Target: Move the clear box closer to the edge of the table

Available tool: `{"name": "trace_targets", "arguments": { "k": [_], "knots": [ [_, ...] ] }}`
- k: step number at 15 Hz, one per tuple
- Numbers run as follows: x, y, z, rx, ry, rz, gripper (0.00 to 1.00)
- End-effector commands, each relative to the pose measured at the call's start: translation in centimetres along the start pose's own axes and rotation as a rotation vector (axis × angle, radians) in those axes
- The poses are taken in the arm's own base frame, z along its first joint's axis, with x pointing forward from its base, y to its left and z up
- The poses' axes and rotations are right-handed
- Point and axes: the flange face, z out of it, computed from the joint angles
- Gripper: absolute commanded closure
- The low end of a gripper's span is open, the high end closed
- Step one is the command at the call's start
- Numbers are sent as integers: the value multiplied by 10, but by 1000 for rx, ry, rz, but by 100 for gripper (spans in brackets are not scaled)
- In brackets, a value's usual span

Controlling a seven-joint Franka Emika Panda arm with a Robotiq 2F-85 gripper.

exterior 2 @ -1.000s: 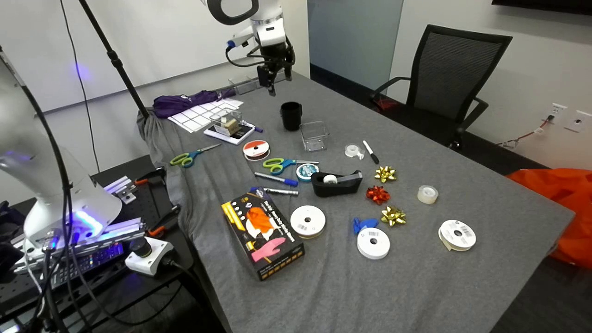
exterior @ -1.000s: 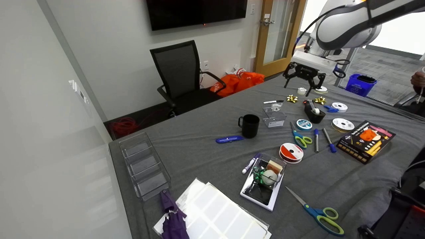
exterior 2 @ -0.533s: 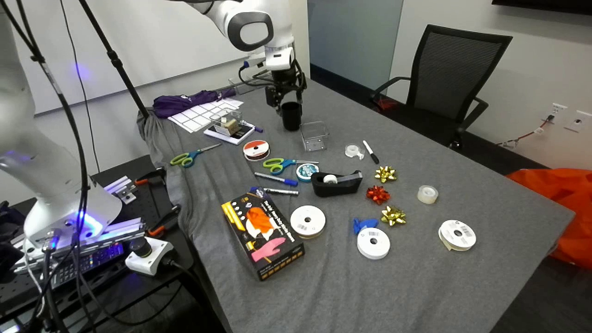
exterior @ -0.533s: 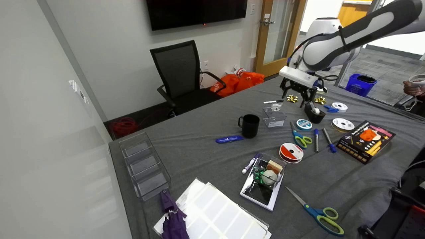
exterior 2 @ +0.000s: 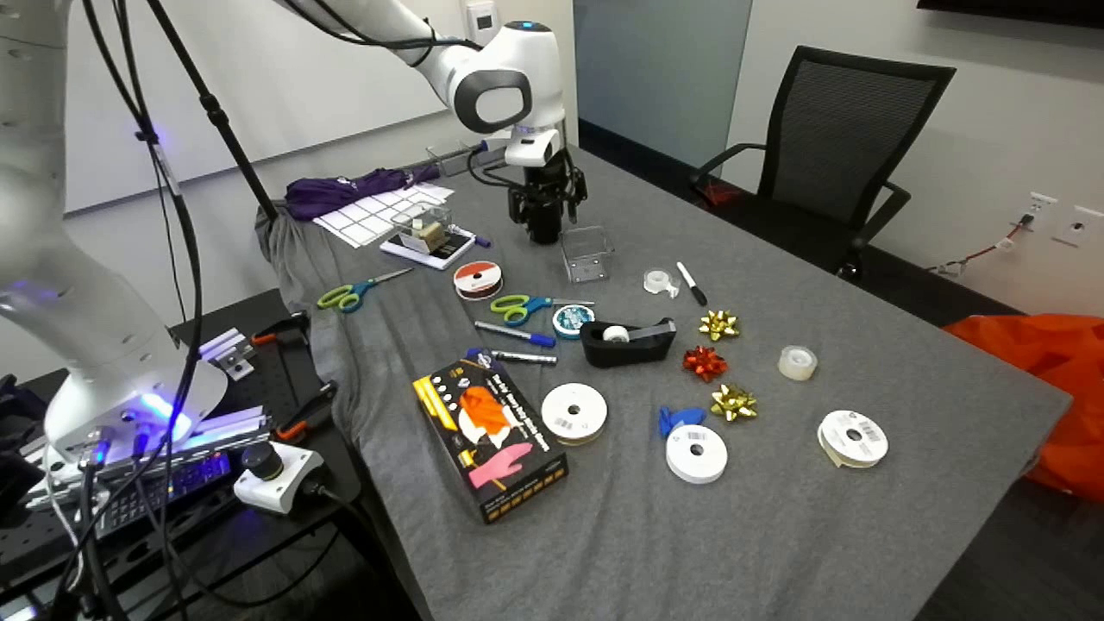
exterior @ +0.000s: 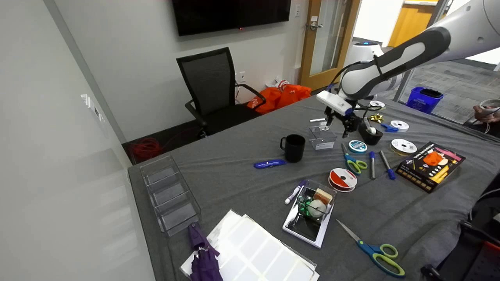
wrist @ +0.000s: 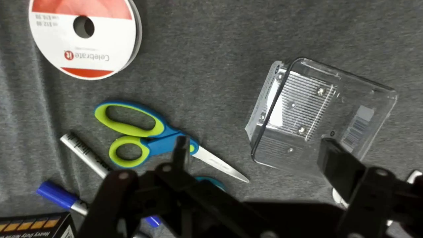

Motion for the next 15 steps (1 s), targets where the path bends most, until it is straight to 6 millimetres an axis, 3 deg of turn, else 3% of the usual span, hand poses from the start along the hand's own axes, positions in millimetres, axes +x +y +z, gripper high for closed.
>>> {"name": "trace_targets", "arguments": {
  "k": [1, 10, 11, 13, 15],
  "knots": [
    [-3, -9, 24, 22, 21, 61, 0],
    [-8, -13, 71, 57, 85, 133, 2],
    [-8, -14, 73, 57, 89, 137, 26],
    [-8, -15, 77, 57, 90, 142, 28],
    [-8, -16, 78, 60, 92, 144, 42]
  ]
}}
